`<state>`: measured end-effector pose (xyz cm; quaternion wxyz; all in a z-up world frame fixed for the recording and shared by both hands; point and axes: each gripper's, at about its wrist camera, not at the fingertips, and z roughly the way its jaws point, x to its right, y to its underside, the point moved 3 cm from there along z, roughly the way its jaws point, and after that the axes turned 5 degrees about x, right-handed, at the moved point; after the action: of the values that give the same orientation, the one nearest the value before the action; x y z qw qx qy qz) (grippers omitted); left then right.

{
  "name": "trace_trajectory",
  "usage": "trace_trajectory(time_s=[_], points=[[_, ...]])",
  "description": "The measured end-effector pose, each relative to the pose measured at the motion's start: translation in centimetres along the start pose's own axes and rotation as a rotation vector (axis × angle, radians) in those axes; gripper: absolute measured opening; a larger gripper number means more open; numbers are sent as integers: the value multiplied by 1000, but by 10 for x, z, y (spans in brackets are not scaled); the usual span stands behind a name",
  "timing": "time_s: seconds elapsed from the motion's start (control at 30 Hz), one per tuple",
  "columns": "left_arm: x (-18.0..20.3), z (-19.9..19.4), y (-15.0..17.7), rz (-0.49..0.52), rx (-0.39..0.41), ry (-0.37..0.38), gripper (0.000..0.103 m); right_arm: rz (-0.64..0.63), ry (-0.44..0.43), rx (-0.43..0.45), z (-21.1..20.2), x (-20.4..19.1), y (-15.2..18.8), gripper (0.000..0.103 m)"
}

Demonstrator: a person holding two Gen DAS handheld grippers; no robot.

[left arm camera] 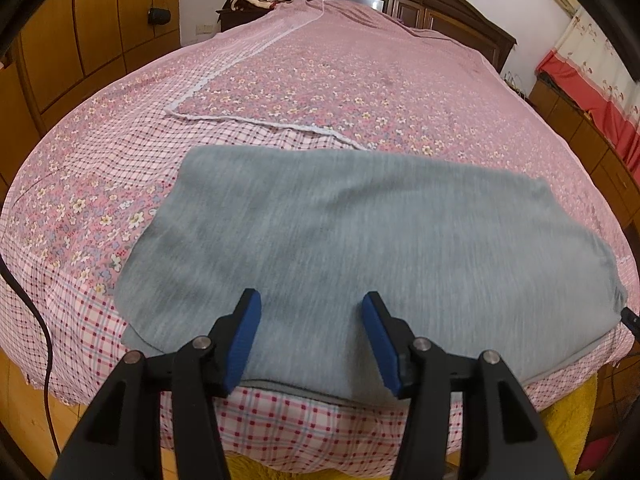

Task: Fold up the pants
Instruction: 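Smooth the folded pants flat with both open grippers, then close the right gripper on the ribbed waistband of the grey sweatpants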

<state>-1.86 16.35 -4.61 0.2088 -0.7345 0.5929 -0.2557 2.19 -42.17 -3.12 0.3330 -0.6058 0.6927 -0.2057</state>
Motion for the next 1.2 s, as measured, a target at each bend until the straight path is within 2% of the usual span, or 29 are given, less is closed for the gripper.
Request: trace_trajectory(time_s=[0.03,0.1,0.17,0.3,0.43,0.6,0.87,0.97,1.07,1.2], points=[[1,0,0,2,-1,-2,56,-18,34,-7,-1,7,-2,39],[1,1,0,7,-2,-7,56,-101,153,-23,3,11,-6,23],[3,1,0,10,-1,-12,56,-152,198,-41,9,14,-6,19],[3,1,1,8,-1,-11,56,-174,141,-37,14,4,-11,19],[3,0,0,10,-4,-11,56,-167,119,-18,17,-1,-14,19],[2,0,0,12,-5,-12,56,-149,139,-68,35,-4,-12,19],[1,1,0,14,-3,-11,56,61,53,-85,50,19,-16,21],[0,1,0,14,-3,-11,56,77,45,-80,47,20,-18,21],[0,1,0,14,-4,-11,56,41,49,-44,36,15,-20,10],[0,2,0,15,-5,-11,56,12,95,15,12,12,-22,8]])
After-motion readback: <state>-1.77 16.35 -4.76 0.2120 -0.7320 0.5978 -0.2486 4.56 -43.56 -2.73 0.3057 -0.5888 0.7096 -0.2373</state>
